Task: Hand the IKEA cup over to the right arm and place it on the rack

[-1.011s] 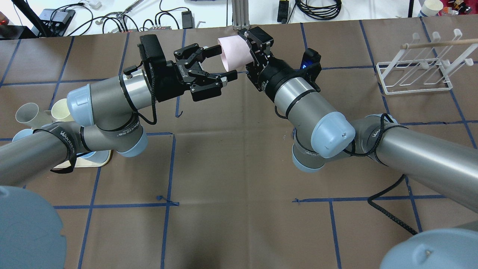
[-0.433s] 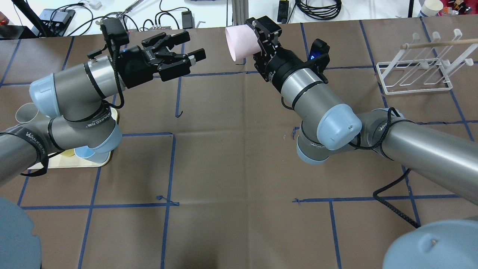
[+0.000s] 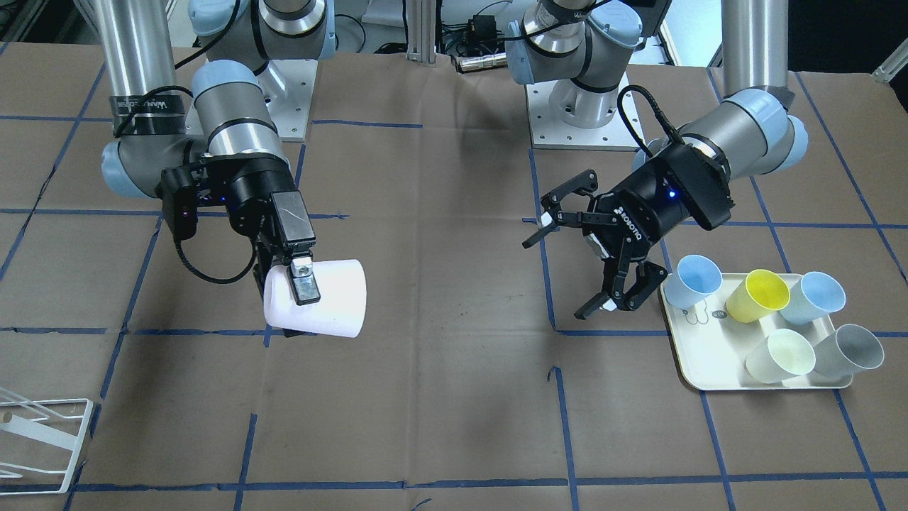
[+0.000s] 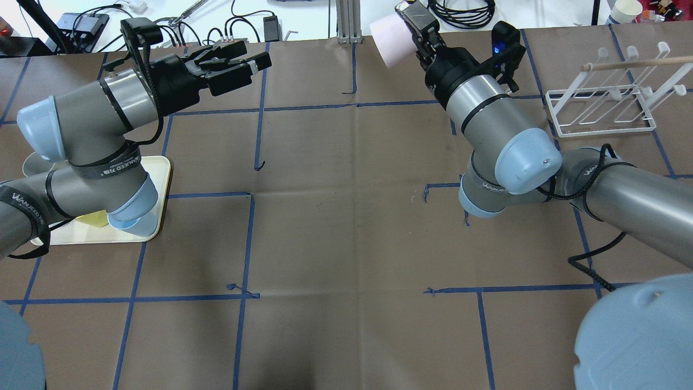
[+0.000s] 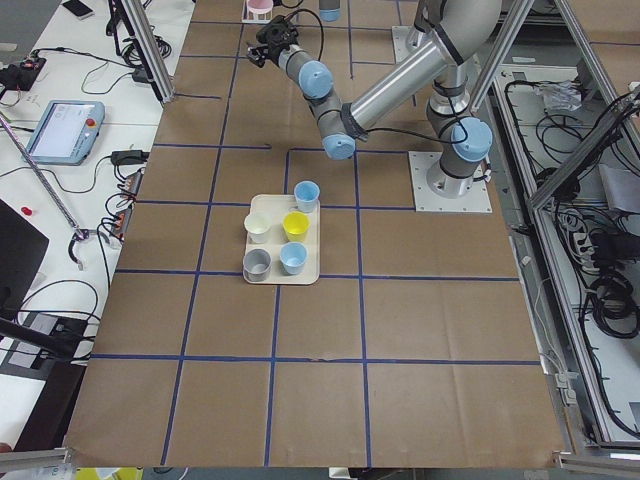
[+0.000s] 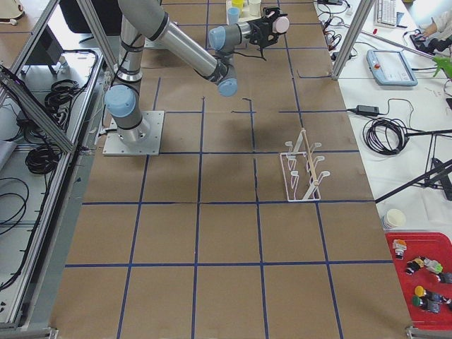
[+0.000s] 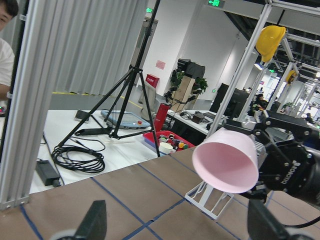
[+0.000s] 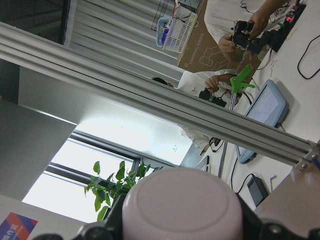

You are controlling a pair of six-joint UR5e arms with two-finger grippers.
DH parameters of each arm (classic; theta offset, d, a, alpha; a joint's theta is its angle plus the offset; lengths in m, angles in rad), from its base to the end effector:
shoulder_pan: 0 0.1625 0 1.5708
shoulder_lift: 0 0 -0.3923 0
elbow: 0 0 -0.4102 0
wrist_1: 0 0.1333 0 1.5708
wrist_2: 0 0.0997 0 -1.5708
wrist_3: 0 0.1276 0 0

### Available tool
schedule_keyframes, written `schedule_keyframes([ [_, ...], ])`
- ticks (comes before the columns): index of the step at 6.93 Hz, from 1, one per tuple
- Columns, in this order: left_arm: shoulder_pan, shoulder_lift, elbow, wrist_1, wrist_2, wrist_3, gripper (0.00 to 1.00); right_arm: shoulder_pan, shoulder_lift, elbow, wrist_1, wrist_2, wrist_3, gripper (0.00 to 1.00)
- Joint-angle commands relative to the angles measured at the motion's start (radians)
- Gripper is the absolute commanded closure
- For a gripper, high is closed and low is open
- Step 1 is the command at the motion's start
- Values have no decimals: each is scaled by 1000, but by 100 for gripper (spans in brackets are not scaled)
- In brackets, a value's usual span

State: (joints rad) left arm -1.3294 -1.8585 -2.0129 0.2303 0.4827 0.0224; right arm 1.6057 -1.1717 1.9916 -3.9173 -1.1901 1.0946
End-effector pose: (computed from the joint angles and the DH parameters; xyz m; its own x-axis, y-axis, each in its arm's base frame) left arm -0.1156 -0.5607 0.3243 -0.6390 0.6543 0.4045 -0.1002 0.4506 -0.8871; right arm 0.2000 -0.5484 0.3185 -0.4208 -0.1457 -0.8954 0.8124 0.3787 -0.4434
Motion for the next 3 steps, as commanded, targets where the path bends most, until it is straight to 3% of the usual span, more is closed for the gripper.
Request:
schedule_keyframes([
  [1,-11,37,8,-162,238,1,1,-104,10,1,0,96,-354,77],
  [3,-74,48,49,-321,496,1,1,-205,50,3,1,213,-720,76],
])
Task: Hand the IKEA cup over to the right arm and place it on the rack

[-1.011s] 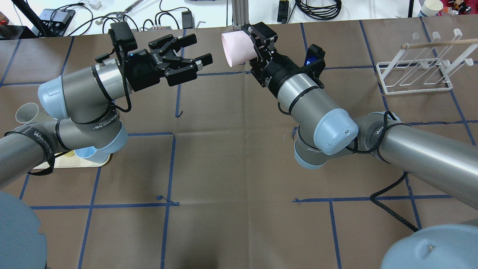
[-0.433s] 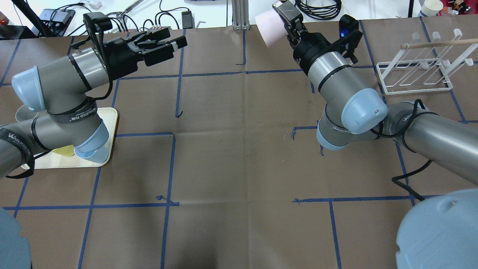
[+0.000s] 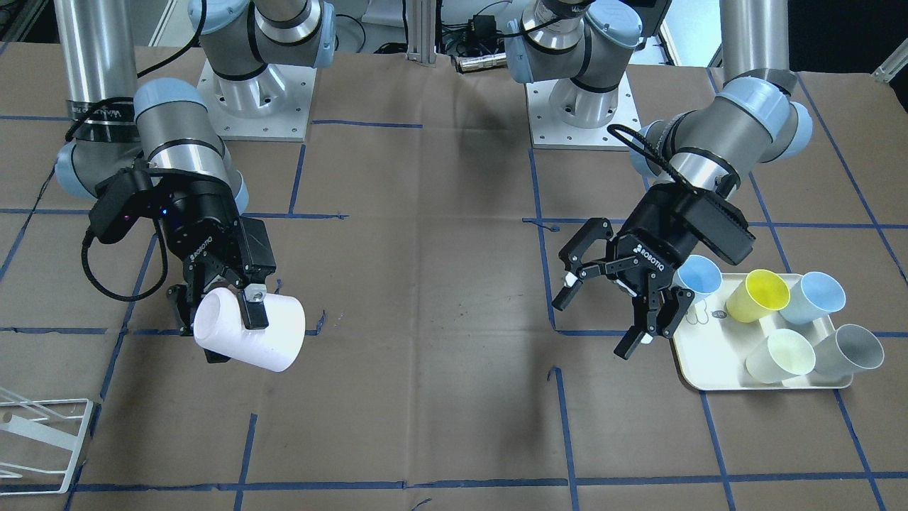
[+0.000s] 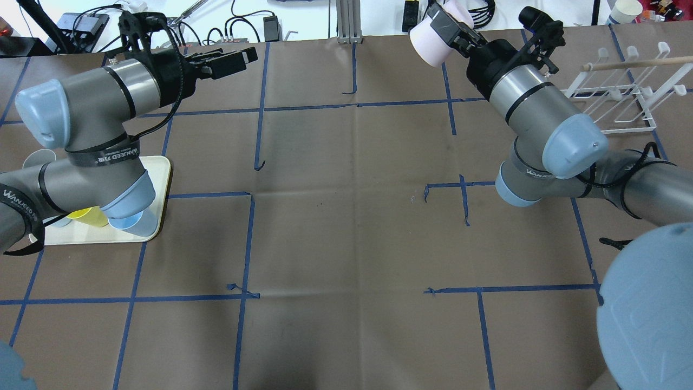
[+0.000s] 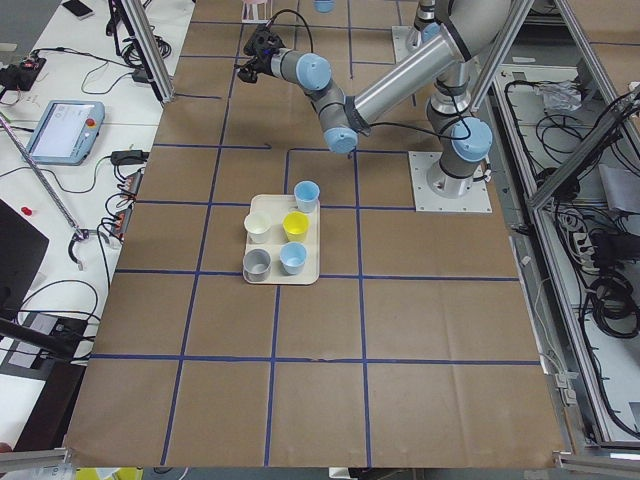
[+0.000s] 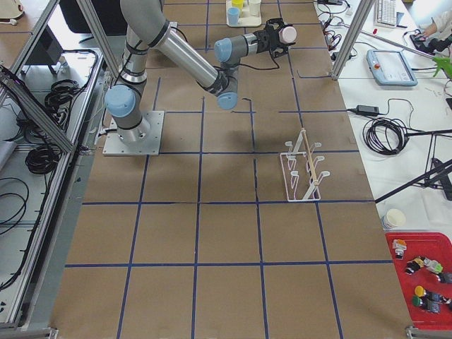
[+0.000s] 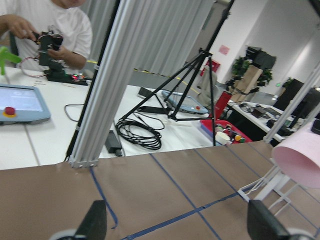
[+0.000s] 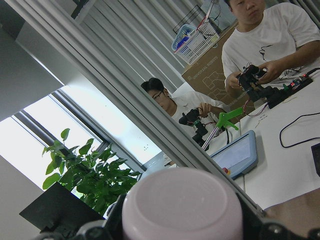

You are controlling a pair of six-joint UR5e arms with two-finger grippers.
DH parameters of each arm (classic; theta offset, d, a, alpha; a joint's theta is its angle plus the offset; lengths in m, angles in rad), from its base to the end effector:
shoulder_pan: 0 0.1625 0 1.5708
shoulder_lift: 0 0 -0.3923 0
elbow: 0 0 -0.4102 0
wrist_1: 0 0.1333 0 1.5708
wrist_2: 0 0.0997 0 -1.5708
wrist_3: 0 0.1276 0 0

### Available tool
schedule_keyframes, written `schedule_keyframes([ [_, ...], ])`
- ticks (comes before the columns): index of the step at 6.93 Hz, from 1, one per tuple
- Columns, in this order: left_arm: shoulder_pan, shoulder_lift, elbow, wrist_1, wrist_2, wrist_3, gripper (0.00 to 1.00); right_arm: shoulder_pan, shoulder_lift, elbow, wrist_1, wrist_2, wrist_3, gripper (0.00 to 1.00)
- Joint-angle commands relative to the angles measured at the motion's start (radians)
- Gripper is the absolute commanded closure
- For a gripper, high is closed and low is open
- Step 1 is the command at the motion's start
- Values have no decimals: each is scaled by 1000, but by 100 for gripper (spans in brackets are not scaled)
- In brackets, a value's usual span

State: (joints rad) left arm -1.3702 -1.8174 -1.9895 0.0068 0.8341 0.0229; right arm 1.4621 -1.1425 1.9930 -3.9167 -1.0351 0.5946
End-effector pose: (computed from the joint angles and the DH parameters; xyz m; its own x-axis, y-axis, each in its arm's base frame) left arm -0.1042 -0.5868 0.3107 -0.8343 0.3868 0.3929 -0.1029 0.5910 -0.8001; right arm 0.1375 -0.5687 0.3022 -0.7493 -0.2999 -0.5904 0.5166 0.2932 -0.8045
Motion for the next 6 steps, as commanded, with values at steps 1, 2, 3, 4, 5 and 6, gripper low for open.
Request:
schedule_keyframes([
  [1,-80,35,82,-275,263,-1,1,-113,21,4,25,90,-369,76],
  [2,-119,59,160,-473,383,0,1,-190,15,3,104,151,-484,76],
  [3,-137,70,214,-598,428,-6,1,-274,15,0,173,161,-645,76],
  [4,-141,93,237,-761,486,-59,1,-348,15,-5,227,173,-736,76],
  [5,-141,125,239,-888,493,-70,1,-402,26,-13,234,179,-780,76],
  [6,-141,148,251,-1006,552,-70,1,-410,41,-55,253,179,-849,76],
])
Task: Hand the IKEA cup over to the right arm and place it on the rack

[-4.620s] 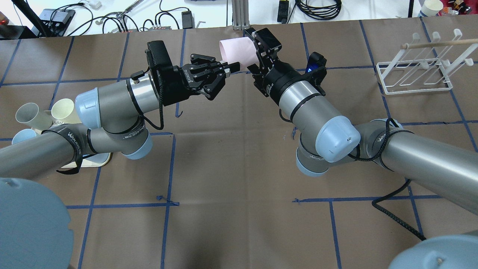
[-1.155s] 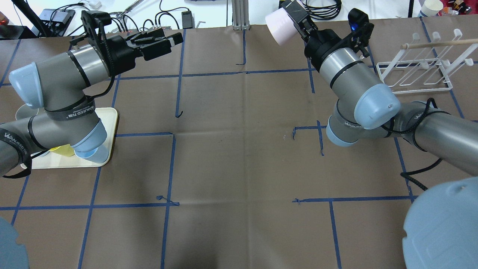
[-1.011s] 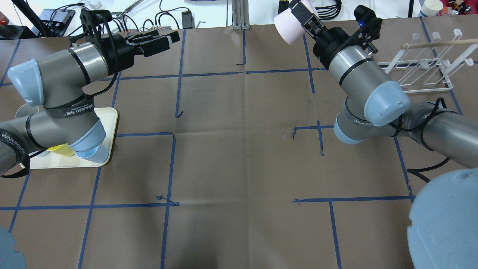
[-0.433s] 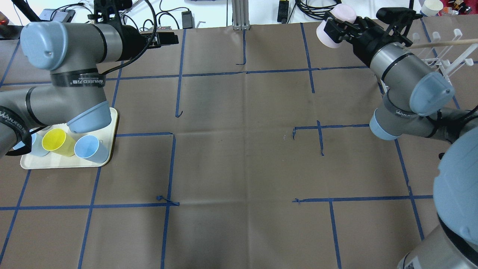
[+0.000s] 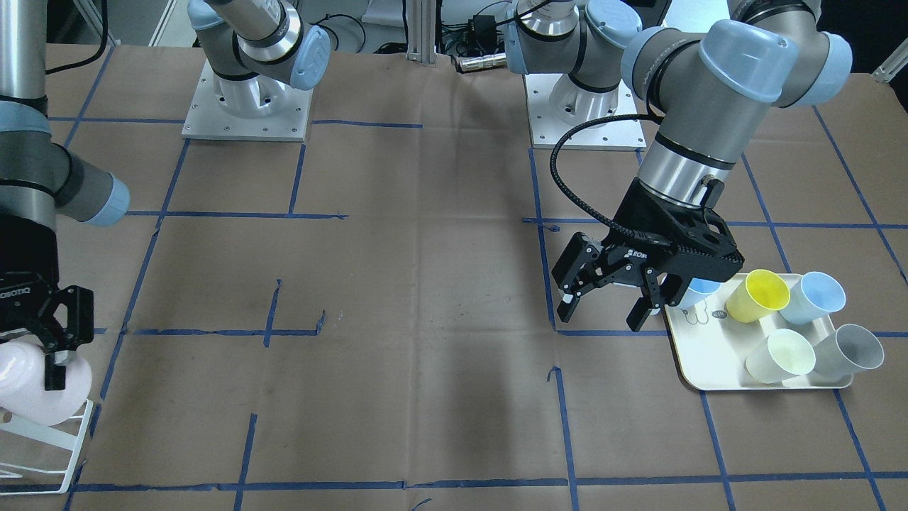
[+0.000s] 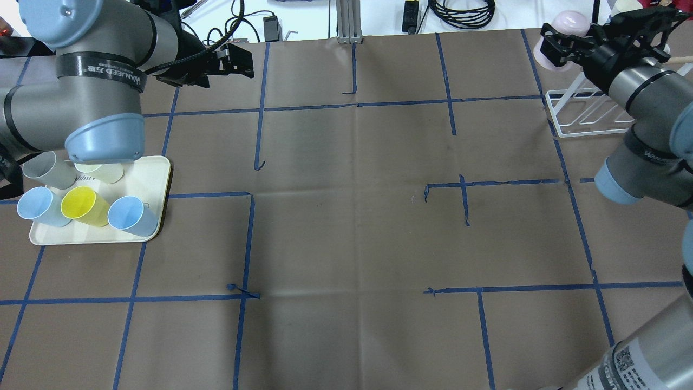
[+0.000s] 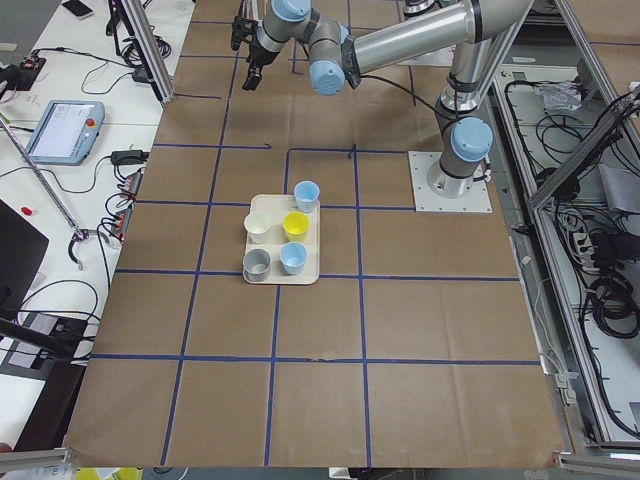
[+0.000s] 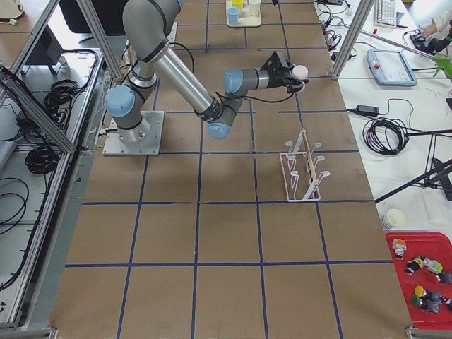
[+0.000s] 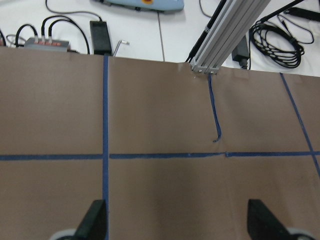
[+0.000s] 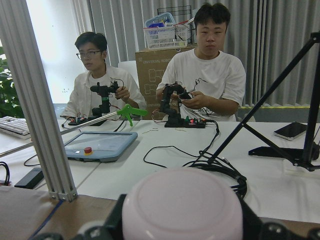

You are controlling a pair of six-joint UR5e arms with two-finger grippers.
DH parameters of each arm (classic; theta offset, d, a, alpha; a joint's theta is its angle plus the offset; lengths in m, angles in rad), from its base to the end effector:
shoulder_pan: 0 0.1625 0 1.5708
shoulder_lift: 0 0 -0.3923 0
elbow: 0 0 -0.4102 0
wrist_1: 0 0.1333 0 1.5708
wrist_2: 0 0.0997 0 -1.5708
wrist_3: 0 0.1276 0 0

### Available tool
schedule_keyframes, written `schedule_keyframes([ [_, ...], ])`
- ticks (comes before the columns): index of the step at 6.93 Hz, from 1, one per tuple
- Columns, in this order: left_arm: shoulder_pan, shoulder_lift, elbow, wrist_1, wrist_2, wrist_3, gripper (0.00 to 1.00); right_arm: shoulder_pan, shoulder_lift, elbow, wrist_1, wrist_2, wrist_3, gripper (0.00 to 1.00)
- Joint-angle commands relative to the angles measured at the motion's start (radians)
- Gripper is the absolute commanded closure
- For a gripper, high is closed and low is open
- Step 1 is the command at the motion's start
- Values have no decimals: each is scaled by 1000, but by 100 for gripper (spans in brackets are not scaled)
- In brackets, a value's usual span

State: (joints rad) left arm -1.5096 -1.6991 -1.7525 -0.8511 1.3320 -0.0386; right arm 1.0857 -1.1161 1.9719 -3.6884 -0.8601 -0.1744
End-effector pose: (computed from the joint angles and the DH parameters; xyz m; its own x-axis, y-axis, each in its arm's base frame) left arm -0.1276 -0.5906 0.3524 -0.9727 -0.0007 0.2322 -0.0937 0.9162 -0.3897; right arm -0.0713 -0.5996 0.2708 -0.9703 -0.2401 -0.0301 -0.0270 0.2309 -0.9726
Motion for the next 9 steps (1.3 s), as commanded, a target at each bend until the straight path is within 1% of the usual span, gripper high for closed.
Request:
schedule_keyframes([
  [1,0,41,59,-322,132,-9,1,-36,42,-89,101,4,-129,76],
  [2,-1,59,112,-468,147,-11,1,-62,86,-132,151,10,-181,76],
  [3,2,61,149,-565,154,-12,1,-88,117,-174,153,45,-194,76],
  [4,2,52,171,-589,229,-11,1,-93,134,-232,209,93,-195,76],
  [5,2,64,169,-592,233,-9,1,-93,150,-272,253,105,-197,79],
  [6,2,62,171,-592,233,-9,1,-95,165,-286,243,105,-197,82],
  [8,0,50,171,-592,224,-12,1,-105,226,-359,240,147,-194,82],
  [9,-1,53,169,-592,223,-12,1,-107,255,-373,238,151,-194,82],
])
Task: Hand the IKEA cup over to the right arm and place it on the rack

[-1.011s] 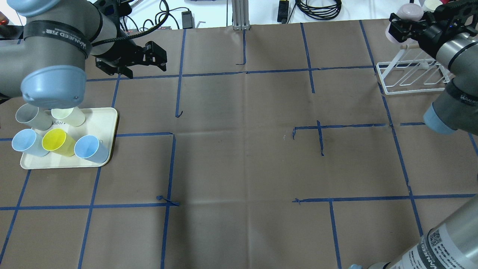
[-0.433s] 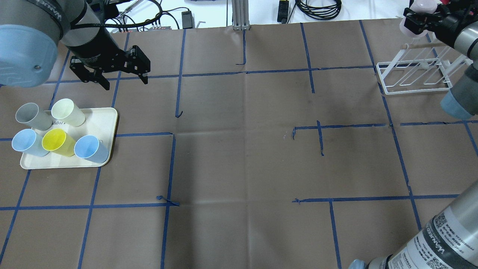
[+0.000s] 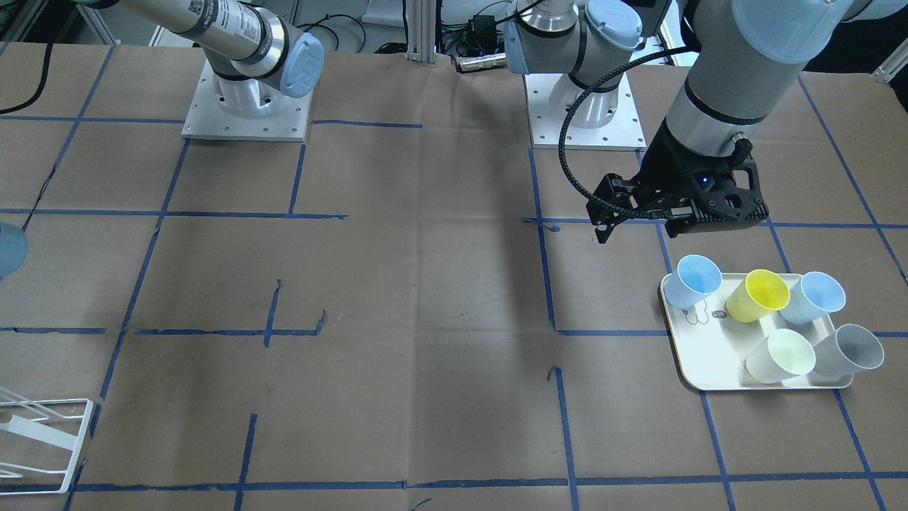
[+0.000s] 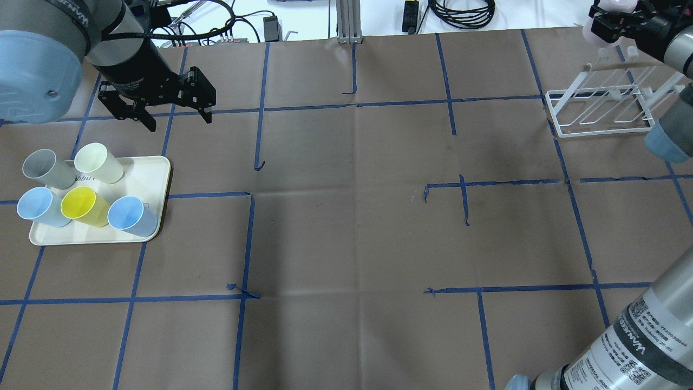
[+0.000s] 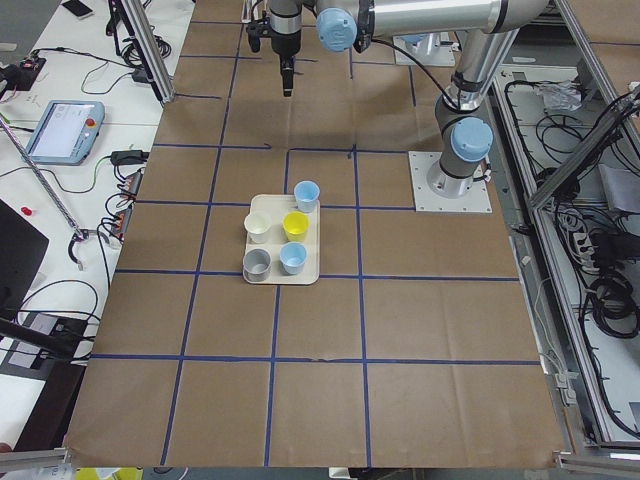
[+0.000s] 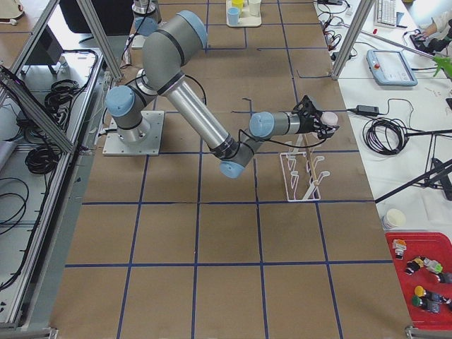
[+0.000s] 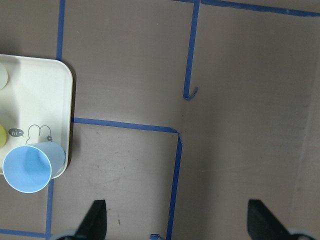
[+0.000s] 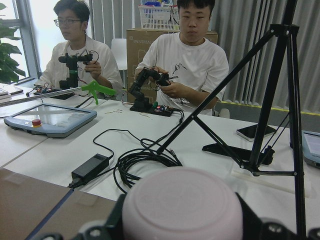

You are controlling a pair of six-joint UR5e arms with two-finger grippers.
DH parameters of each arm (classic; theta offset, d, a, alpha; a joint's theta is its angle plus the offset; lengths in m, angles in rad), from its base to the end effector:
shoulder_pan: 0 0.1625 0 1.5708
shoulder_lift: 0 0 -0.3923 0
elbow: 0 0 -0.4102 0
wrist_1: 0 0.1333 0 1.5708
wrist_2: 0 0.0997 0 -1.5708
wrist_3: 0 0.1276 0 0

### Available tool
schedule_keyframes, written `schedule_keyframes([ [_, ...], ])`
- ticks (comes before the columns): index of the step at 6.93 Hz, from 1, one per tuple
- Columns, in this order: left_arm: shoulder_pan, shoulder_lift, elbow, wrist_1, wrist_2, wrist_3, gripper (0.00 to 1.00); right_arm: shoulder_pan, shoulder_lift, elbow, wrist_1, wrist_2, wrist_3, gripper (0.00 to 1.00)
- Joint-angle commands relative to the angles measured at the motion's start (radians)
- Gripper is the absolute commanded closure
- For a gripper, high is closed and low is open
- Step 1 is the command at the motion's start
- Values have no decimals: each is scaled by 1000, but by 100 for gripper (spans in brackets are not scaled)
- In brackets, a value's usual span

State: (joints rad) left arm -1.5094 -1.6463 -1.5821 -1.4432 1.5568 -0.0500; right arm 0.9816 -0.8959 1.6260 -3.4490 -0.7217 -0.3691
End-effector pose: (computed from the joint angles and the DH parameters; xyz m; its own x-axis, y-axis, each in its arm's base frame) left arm -0.1015 -0.5503 0.3947 -0.9937 -0.1106 0.0160 -0.1111 0.9930 -0.0400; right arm -0.1810 -0.6831 0.2516 -0.9493 -0.3115 0.0418 -0.1228 0.2452 -0.9617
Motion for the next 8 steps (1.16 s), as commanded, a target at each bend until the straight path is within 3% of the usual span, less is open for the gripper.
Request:
schedule_keyframes([
  [1,-2,6,-1,0,-1,-1,1,-7,49,-29,-2,13,-1,82],
  [8,-18,29,-6,-20,2,-1,0,-40,32,49,-2,13,-2,81],
])
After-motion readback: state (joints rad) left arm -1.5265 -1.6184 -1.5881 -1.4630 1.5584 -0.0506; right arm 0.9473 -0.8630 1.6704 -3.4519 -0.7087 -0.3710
